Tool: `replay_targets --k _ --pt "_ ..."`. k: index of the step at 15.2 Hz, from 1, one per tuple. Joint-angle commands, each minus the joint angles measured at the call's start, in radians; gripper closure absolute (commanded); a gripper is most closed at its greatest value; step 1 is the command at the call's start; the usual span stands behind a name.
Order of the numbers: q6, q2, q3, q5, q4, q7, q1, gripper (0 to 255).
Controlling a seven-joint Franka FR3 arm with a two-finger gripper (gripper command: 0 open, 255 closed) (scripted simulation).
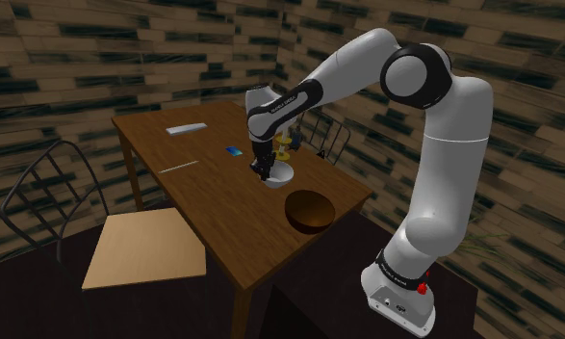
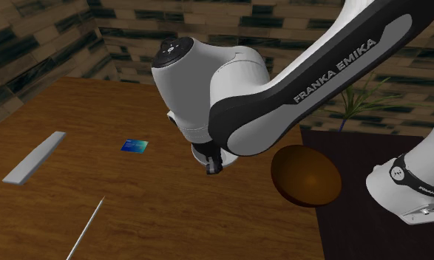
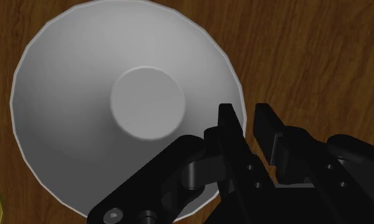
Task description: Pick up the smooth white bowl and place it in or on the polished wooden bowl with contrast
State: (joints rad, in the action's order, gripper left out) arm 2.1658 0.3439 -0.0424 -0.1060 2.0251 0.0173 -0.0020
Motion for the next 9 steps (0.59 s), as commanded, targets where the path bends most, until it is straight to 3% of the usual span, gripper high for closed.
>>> replay_targets --k 1,9 --pt "0.000 0.000 0.000 0.000 0.000 0.000 0.000 255" --pt "-0.022 -0.018 -0.001 0.002 -0.004 -0.003 0.000 255"
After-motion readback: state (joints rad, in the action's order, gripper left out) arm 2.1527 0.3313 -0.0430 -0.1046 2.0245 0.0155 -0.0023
